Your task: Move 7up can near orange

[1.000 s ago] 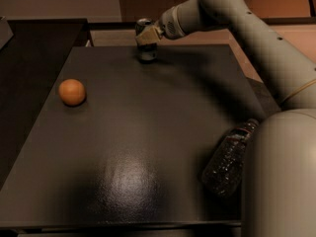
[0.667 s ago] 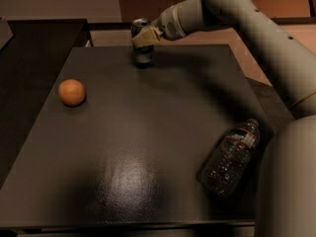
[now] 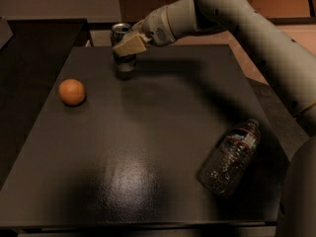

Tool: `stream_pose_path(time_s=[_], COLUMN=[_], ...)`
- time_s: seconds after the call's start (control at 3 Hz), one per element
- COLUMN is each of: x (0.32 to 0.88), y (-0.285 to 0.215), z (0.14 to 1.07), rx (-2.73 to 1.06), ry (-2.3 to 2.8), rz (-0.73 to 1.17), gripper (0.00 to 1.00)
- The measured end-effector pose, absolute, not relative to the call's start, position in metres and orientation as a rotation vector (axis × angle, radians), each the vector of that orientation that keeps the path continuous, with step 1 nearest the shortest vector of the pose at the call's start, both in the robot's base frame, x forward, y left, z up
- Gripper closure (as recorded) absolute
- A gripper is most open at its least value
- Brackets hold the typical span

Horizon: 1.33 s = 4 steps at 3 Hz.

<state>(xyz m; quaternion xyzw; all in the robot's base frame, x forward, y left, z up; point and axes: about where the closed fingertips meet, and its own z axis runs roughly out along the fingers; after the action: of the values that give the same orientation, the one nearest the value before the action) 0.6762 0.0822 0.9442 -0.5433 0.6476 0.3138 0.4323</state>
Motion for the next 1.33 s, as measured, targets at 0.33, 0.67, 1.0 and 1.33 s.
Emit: stream_pose_path(time_s=[0.33, 0.67, 1.0, 1.33], x=[0.647, 0.624, 0.611, 0.604], y=[0.105, 0.124, 0.137, 0.145], z=[0.944, 0.940, 0.932, 0.920], rx=[-1.444, -1.519, -1.568, -1.598], ry=[1.547, 1.500, 1.483, 1.493], rz=[0.842, 0.889, 0.920, 0.941], gripper=[1.00, 1.00, 1.00, 1.00])
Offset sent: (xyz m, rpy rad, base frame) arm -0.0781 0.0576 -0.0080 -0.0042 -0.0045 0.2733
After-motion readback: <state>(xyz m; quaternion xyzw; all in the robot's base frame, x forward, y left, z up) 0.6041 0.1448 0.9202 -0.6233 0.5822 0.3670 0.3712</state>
